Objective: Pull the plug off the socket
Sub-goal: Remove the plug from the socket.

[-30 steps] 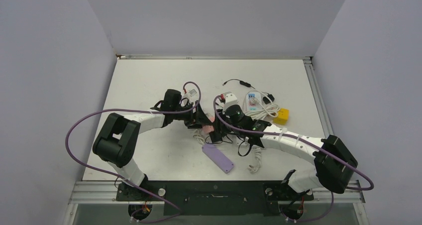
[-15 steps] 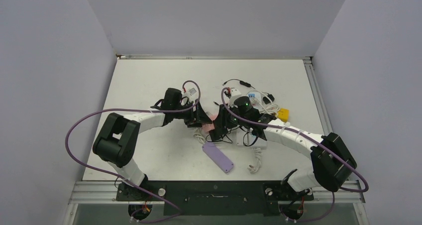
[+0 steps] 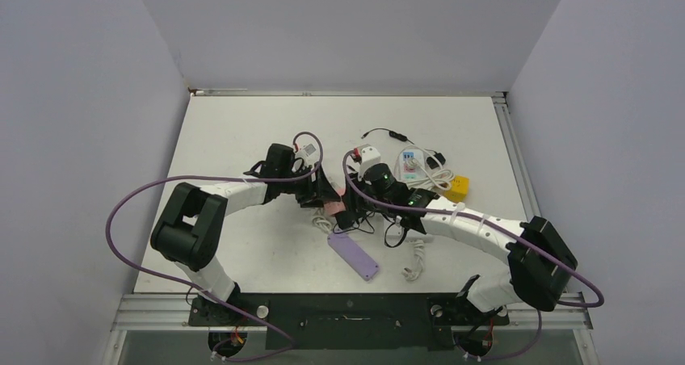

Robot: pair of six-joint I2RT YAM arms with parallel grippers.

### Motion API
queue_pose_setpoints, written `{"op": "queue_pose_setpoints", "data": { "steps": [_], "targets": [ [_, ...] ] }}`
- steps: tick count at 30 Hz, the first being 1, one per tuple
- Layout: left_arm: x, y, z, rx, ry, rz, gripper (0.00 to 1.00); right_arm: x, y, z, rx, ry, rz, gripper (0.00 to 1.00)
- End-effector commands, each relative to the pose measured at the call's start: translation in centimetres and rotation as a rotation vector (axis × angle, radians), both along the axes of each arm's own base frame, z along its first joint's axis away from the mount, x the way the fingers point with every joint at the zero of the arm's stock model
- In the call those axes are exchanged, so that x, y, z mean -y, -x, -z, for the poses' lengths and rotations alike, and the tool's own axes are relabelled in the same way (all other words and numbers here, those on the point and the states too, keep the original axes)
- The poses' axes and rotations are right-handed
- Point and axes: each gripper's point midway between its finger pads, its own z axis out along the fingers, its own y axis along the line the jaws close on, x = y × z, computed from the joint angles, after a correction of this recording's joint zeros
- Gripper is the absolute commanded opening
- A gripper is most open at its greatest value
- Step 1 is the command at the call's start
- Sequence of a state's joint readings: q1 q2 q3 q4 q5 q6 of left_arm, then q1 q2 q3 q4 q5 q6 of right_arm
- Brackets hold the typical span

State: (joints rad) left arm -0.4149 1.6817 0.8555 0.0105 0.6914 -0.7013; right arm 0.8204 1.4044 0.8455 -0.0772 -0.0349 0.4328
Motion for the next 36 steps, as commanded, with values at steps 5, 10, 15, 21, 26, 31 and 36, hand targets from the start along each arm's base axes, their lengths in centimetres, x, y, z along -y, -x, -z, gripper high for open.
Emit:
{"op": "queue_pose_setpoints", "data": {
  "steps": [5,10,15,21,26,31,36],
  "targets": [
    [-2.0,-1.2,2.0,-0.008,-0.115,-0.080,0.00,-1.4,-2.1,-5.1,0.178,0.024,0.055,0.05],
    [-2.0,-1.2,1.9,-0.007,-0.111,-0.079,0.00,-1.4,-2.2,-5.4,0.175,0.006,0.055,0.05],
    [-1.4,-1.6,0.5,0.015,-0.046,-0.075,0.00,-0.2,-3.1,-5.5,0.166,-0.011,0.094,0.05],
    [-1.5,-2.9,-3.7,0.108,0.105,-0.081,0.00,3.9,-6.0,-3.7,0.076,-0.097,0.157,0.05],
    [-1.3,-2.9,-5.6,0.137,0.188,-0.069,0.00,5.4,-7.5,-0.1,-0.013,-0.067,0.158,0.05],
    [-1.1,-2.9,-6.5,0.147,0.235,-0.064,0.00,5.0,-8.6,1.7,-0.039,-0.081,0.139,0.13],
    [-1.3,-3.0,-7.0,0.159,0.248,-0.069,0.00,5.3,-9.6,3.1,-0.060,-0.062,0.143,0.25]
  ]
}}
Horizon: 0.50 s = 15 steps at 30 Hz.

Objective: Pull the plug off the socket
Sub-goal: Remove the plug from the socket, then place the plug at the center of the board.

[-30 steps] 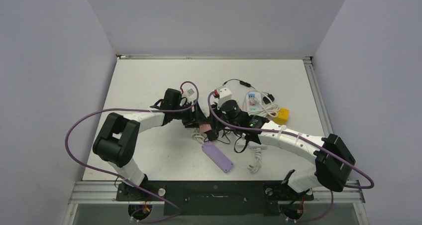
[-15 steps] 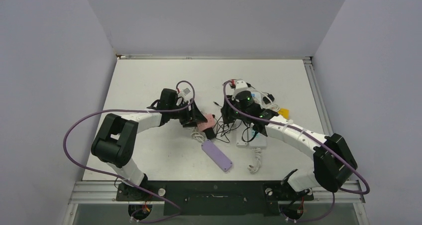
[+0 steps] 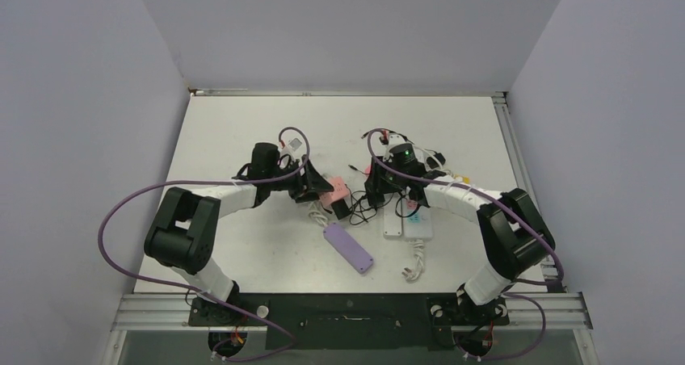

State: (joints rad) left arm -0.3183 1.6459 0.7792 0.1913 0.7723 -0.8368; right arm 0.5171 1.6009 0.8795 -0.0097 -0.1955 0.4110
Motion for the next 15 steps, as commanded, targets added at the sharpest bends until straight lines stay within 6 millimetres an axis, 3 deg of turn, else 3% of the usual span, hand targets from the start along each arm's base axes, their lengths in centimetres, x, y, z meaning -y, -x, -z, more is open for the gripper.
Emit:
{"op": "queue_pose_setpoints", "data": {
  "steps": [1,5,9,15],
  "targets": [
    [0.5,-1.2,-5.0,0.170,0.108,0.022,0.00,-0.7,-2.2,-1.6,0.072,-0.044,-0.023,0.28],
    [-0.2,-1.7,-5.9,0.187,0.145,-0.017,0.00,-0.2,-2.6,-2.0,0.097,-0.030,-0.014,0.52],
    [-1.2,-2.5,-6.8,0.207,0.186,-0.057,0.00,-0.6,-2.6,-4.3,0.178,-0.074,-0.039,0.74],
    [-2.3,-3.1,-6.3,0.200,0.139,-0.098,0.00,-2.6,-0.3,-7.8,0.304,-0.210,-0.158,0.87]
  ]
}}
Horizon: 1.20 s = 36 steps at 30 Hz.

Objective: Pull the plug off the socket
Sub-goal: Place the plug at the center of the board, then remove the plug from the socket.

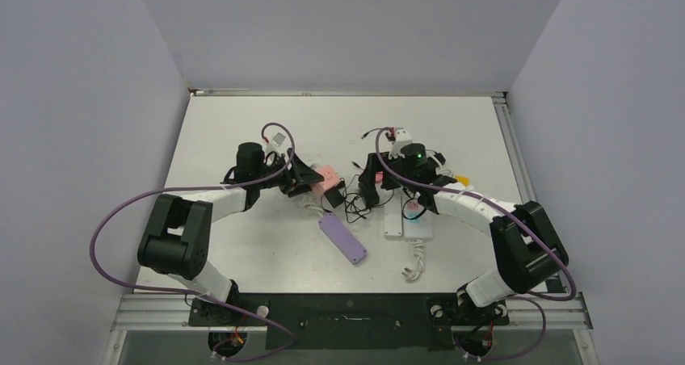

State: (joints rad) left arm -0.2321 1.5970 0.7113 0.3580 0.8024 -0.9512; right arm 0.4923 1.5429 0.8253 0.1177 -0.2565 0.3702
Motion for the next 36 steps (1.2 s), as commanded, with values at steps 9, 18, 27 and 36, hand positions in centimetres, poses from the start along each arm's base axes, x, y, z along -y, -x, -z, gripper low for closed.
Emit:
{"op": "queue_pose_setpoints", "data": {
  "steps": [9,18,27,36],
  "targets": [
    [-0.3,-1.3,-3.8,0.157,0.018,-0.003,0.00,-8.9,5.5,-4.9,0.239,-0.064,-0.382,0.91],
    [-0.2,-1.2,-3.8,0.157,0.019,0.002,0.00,-10.9,4.7,-3.4,0.235,-0.032,-0.373,0.79],
    [-0.3,-1.3,-3.9,0.161,0.016,-0.001,0.00,-12.1,5.4,-2.2,0.238,0.022,-0.393,0.64],
    [-0.3,-1.2,-4.1,0.170,0.010,0.003,0.00,-12.6,5.3,-0.7,0.223,0.071,-0.367,0.51]
  ]
}}
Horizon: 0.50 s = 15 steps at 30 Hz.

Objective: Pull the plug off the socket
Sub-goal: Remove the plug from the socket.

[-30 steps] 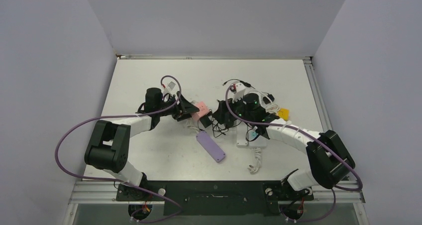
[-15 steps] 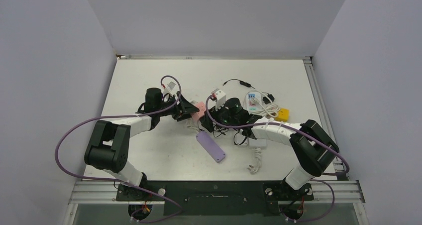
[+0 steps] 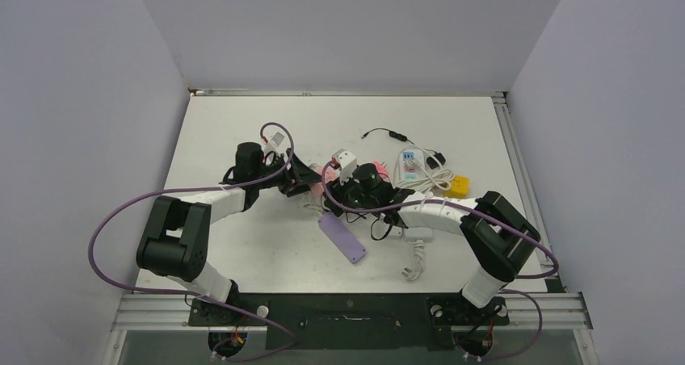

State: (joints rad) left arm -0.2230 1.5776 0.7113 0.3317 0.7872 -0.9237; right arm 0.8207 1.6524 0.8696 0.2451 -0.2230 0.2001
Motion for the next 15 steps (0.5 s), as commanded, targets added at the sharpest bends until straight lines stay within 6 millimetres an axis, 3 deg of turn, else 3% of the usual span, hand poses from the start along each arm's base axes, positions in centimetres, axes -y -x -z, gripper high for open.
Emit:
{"op": "queue_pose_setpoints", "data": {
  "steps": [1,4,15],
  "targets": [
    [0.21,-1.07,-3.99,0.153,0.030,0.017,0.00,-1.08,-1.01,-1.19,0.055,-0.009,0.026,0.51],
    [0.22,-1.07,-3.92,0.150,0.030,0.016,0.00,-1.04,-1.14,-1.03,0.058,-0.005,0.042,0.50],
    [0.17,-1.04,-3.67,0.147,0.025,0.010,0.00,-1.66,-1.28,-1.56,0.046,-0.041,0.129,0.19]
  ]
}}
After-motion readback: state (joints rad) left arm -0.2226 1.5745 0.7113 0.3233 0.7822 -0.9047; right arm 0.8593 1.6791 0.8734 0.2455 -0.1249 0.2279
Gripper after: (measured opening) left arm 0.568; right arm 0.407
